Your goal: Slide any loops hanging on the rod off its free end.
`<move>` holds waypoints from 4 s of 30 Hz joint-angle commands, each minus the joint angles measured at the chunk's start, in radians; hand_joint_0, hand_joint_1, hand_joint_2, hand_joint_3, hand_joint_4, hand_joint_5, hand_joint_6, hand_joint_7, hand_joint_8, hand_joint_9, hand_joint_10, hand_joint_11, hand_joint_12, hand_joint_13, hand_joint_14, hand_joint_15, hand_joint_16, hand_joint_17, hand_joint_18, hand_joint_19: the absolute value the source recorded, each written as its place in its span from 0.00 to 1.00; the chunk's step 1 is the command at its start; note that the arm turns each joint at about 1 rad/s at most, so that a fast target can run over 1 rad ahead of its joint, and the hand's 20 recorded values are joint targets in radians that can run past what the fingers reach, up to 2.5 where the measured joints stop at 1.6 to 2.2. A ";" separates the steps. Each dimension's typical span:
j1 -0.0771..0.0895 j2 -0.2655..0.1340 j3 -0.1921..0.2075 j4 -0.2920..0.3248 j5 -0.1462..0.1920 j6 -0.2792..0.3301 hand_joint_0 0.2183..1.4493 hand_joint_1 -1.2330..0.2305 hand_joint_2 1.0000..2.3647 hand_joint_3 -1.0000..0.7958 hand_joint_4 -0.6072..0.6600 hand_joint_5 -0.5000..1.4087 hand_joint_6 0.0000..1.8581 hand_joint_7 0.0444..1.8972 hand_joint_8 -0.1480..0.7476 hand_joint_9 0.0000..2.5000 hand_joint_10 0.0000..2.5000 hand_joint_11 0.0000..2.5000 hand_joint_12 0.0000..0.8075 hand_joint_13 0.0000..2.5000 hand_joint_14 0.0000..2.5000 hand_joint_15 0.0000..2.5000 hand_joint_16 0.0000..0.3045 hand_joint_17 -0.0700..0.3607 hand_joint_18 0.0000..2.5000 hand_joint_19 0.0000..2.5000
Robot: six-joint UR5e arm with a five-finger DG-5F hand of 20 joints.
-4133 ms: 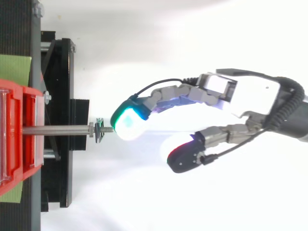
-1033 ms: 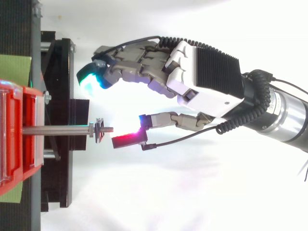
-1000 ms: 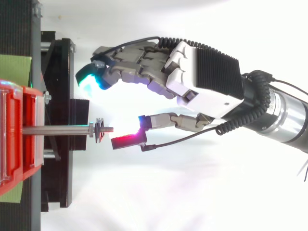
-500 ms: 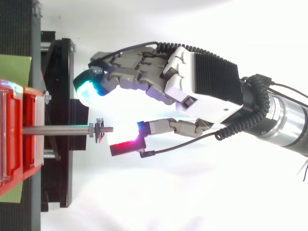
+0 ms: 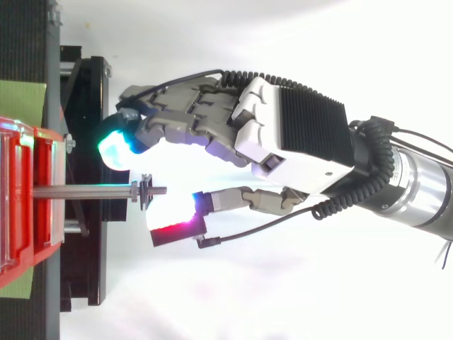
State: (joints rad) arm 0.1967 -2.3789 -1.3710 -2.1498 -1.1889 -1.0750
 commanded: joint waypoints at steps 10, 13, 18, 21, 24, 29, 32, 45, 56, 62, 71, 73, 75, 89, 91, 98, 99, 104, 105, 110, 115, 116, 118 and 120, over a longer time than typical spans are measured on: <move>0.007 0.000 0.001 -0.001 0.000 0.000 0.29 0.47 0.00 0.31 0.78 0.16 0.27 0.48 0.50 0.21 0.00 0.00 0.47 0.23 0.00 0.01 0.19 0.47 0.25 0.12; 0.009 0.001 0.001 0.001 0.000 0.000 0.29 0.47 0.00 0.31 0.78 0.16 0.27 0.51 0.50 0.21 0.00 0.00 0.47 0.24 0.00 0.01 0.19 0.47 0.25 0.12; 0.012 0.000 0.001 -0.002 0.000 0.001 0.29 0.46 0.00 0.32 0.78 0.17 0.27 0.55 0.51 0.21 0.00 0.00 0.47 0.24 0.00 0.02 0.19 0.47 0.25 0.12; 0.010 0.000 0.001 -0.002 0.000 0.001 0.30 0.46 0.00 0.32 0.77 0.18 0.27 0.58 0.51 0.22 0.00 0.00 0.47 0.24 0.00 0.02 0.19 0.47 0.26 0.12; 0.010 0.000 0.001 -0.002 0.000 0.003 0.30 0.46 0.01 0.33 0.74 0.18 0.27 0.64 0.52 0.23 0.00 0.00 0.46 0.25 0.00 0.02 0.19 0.46 0.27 0.12; 0.012 0.000 0.001 0.001 0.000 0.001 0.31 0.46 0.01 0.34 0.73 0.18 0.29 0.65 0.52 0.24 0.00 0.00 0.46 0.26 0.00 0.02 0.19 0.46 0.28 0.13; 0.012 0.000 0.001 0.004 0.000 0.000 0.31 0.46 0.01 0.34 0.72 0.18 0.31 0.63 0.53 0.24 0.00 0.00 0.46 0.27 0.00 0.02 0.19 0.46 0.28 0.13; 0.010 0.001 0.001 0.005 -0.006 0.003 0.35 0.48 0.01 0.38 0.67 0.18 0.38 0.58 0.54 0.27 0.00 0.02 0.46 0.29 0.00 0.03 0.19 0.46 0.30 0.13; 0.004 0.017 0.001 -0.002 -0.029 0.021 0.34 0.40 0.01 0.49 0.69 0.15 0.48 0.48 0.56 0.28 0.00 0.10 0.47 0.29 0.00 0.04 0.19 0.46 0.31 0.13; 0.000 0.047 0.001 -0.074 -0.043 0.023 0.34 0.39 0.01 0.48 0.69 0.15 0.48 0.48 0.56 0.29 0.00 0.11 0.47 0.29 0.00 0.04 0.19 0.46 0.31 0.13; -0.003 0.083 0.001 -0.255 -0.040 0.030 0.33 0.38 0.01 0.49 0.69 0.15 0.48 0.49 0.56 0.29 0.00 0.11 0.47 0.29 0.00 0.04 0.19 0.47 0.31 0.13; -0.005 0.086 0.001 -0.271 -0.043 0.043 0.34 0.38 0.01 0.49 0.69 0.15 0.48 0.49 0.56 0.29 0.00 0.11 0.47 0.29 0.00 0.04 0.19 0.46 0.31 0.13; -0.006 0.090 0.001 -0.279 -0.043 0.061 0.34 0.38 0.01 0.49 0.69 0.15 0.48 0.49 0.56 0.29 0.00 0.10 0.48 0.28 0.00 0.04 0.19 0.47 0.31 0.13; -0.013 0.158 0.001 -0.432 -0.038 0.124 0.34 0.38 0.01 0.48 0.70 0.15 0.48 0.49 0.57 0.29 0.00 0.11 0.48 0.29 0.00 0.04 0.19 0.47 0.31 0.13; -0.014 0.167 0.001 -0.444 -0.038 0.130 0.34 0.38 0.01 0.49 0.70 0.15 0.48 0.49 0.57 0.29 0.00 0.10 0.48 0.29 0.00 0.04 0.19 0.47 0.31 0.13; -0.020 0.198 0.001 -0.573 -0.028 0.190 0.32 0.41 0.01 0.45 0.71 0.16 0.47 0.51 0.57 0.29 0.00 0.10 0.48 0.29 0.00 0.04 0.19 0.47 0.31 0.14; -0.022 0.201 0.001 -0.585 -0.026 0.198 0.31 0.43 0.01 0.44 0.71 0.16 0.47 0.52 0.57 0.29 0.00 0.10 0.48 0.29 0.00 0.05 0.19 0.47 0.31 0.14; -0.023 0.222 0.001 -0.696 -0.008 0.299 0.32 0.54 0.01 0.40 0.68 0.17 0.47 0.57 0.57 0.30 0.00 0.10 0.47 0.29 0.00 0.05 0.19 0.46 0.30 0.15; -0.023 0.224 0.001 -0.706 -0.003 0.311 0.32 0.54 0.01 0.41 0.67 0.17 0.47 0.57 0.56 0.30 0.00 0.10 0.47 0.29 0.00 0.05 0.19 0.46 0.30 0.15; -0.025 0.230 0.001 -0.754 0.006 0.409 0.32 0.50 0.01 0.49 0.68 0.17 0.46 0.54 0.57 0.29 0.00 0.10 0.48 0.29 0.00 0.05 0.19 0.47 0.31 0.14; -0.026 0.230 0.001 -0.791 0.003 0.494 0.35 0.38 0.01 0.54 0.71 0.15 0.47 0.49 0.57 0.27 0.00 0.10 0.49 0.29 0.00 0.04 0.20 0.48 0.32 0.13; -0.026 0.230 0.003 -0.795 0.002 0.509 0.36 0.35 0.01 0.51 0.70 0.15 0.47 0.49 0.55 0.26 0.00 0.10 0.48 0.28 0.00 0.05 0.19 0.47 0.31 0.13; -0.026 0.230 0.006 -0.795 0.002 0.521 0.39 0.32 0.01 0.44 0.71 0.15 0.47 0.50 0.54 0.27 0.00 0.11 0.47 0.29 0.00 0.05 0.19 0.46 0.31 0.13; -0.026 0.230 0.027 -0.795 0.002 0.523 0.41 0.31 0.01 0.37 0.71 0.15 0.47 0.48 0.54 0.27 0.00 0.12 0.46 0.30 0.00 0.05 0.19 0.46 0.32 0.13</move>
State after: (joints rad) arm 0.1704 -2.1493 -1.3626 -2.9417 -1.1867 -0.5671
